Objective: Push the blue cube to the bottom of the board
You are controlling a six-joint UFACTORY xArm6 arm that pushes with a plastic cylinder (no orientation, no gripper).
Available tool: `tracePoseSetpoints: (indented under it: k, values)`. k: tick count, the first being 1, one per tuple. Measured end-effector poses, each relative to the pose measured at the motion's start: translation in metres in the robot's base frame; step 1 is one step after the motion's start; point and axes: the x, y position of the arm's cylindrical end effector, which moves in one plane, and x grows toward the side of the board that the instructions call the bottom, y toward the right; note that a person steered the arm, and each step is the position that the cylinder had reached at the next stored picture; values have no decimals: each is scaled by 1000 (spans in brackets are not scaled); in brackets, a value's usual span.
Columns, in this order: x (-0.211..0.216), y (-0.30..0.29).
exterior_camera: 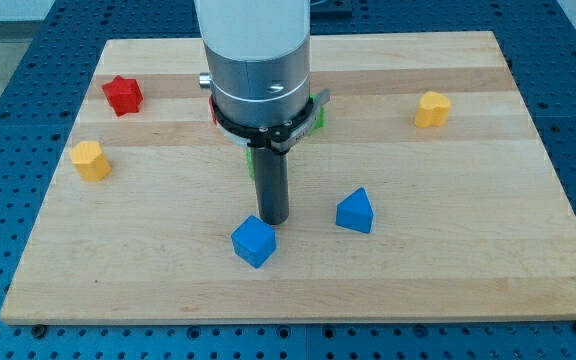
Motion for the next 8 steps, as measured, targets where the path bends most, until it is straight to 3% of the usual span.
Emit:
tracePoseSetpoints:
  k: [2,4,5,8]
  values:
    - [9,-2]
    - [20,-43]
    - [1,-27]
    - [-48,120]
